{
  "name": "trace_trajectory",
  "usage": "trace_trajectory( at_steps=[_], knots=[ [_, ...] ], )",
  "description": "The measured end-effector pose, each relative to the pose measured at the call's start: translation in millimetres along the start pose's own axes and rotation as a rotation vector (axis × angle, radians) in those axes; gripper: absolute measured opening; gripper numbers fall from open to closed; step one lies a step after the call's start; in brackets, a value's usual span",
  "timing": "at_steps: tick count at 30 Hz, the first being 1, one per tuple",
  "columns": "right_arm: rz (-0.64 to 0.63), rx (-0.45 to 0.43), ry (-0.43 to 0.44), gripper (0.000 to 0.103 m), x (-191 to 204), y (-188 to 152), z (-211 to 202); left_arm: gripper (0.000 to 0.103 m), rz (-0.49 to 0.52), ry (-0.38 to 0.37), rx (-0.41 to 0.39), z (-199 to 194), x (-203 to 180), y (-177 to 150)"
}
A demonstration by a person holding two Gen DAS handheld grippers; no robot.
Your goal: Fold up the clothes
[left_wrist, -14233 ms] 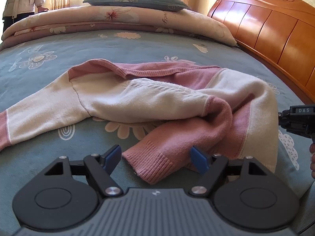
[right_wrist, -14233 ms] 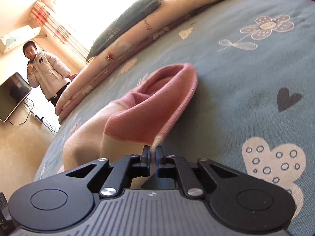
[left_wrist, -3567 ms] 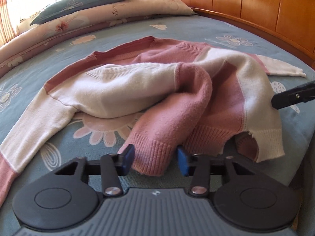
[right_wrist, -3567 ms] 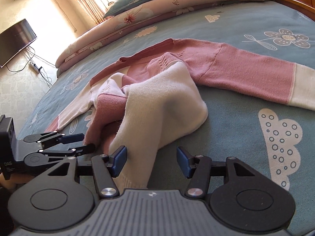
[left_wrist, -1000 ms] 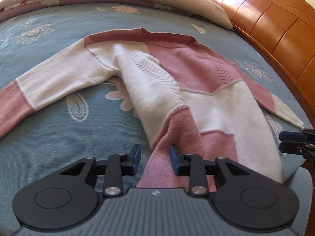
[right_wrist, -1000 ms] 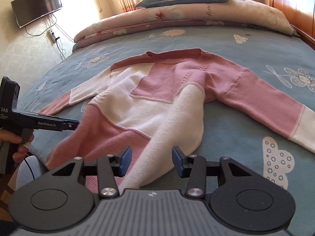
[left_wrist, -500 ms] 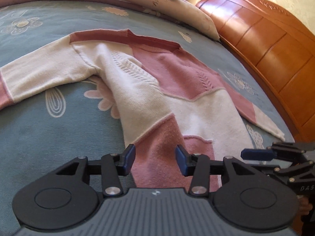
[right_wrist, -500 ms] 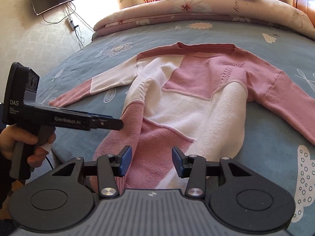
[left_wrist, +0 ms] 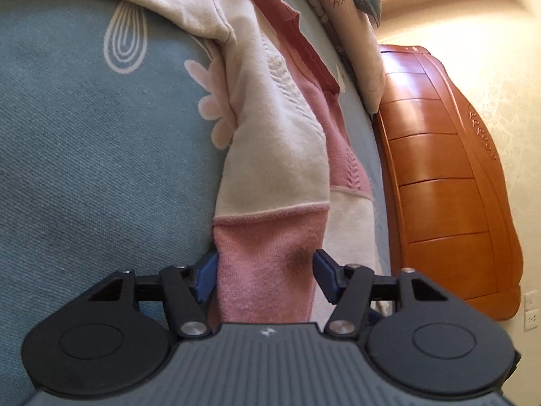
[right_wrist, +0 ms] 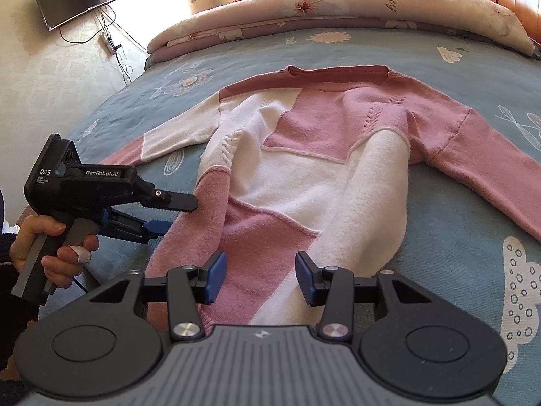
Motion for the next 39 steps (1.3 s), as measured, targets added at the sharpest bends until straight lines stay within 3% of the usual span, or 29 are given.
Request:
trace_trajectory(
  at_steps=[7, 9, 14, 19, 22, 25, 27, 29, 33, 39],
  knots=[
    [0.008, 0.007, -0.009, 0.050, -1, -1, 3, 0.059, -0.062, -0.085, -0.067, 11, -1, 20],
    [0.011, 0.008, -0.012, 0.050, -3, -1, 2, 0.054, -0.073, -0.104, -0.080, 11, -1, 22],
    [0.023, 0.013, -0.017, 0.052, -8, -4, 3, 0.006, 0.006, -0.051, -0.129, -8, -5, 16],
    [0.023, 0.010, -0.017, 0.052, -7, -3, 4, 0.005, 0.070, -0.043, -0.192, -37, -19, 25],
    [0.018, 0.006, -0.019, 0.053, -7, -2, 3, 0.006, 0.111, 0.017, -0.227, -46, -20, 37],
    [0.022, 0.005, -0.023, 0.053, -9, -3, 1, 0.006, 0.070, 0.036, -0.250, -51, -12, 51],
    [0.022, 0.006, -0.026, 0.053, -9, -4, 0, 0.015, 0.072, 0.051, -0.258, -52, -8, 60],
    [0.021, 0.010, -0.034, 0.053, -11, -5, -1, 0.031, 0.045, 0.071, -0.268, -56, 1, 64],
    [0.027, 0.011, -0.046, 0.053, -16, -5, -2, 0.037, 0.039, 0.061, -0.317, -60, 3, 75],
    [0.037, 0.025, -0.052, 0.054, -19, -5, 7, 0.042, -0.073, 0.002, -0.329, -24, 17, 100]
  ],
)
Point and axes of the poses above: each gripper's, at about its wrist camera, not at the fingertips, and z roughly the way its jaws point, x to its left, y to its top, the point moved 8 cm from there along z, roughly the way its jaws point, and after that the axes turned 1 degree about -y, right-handed, at the moved point
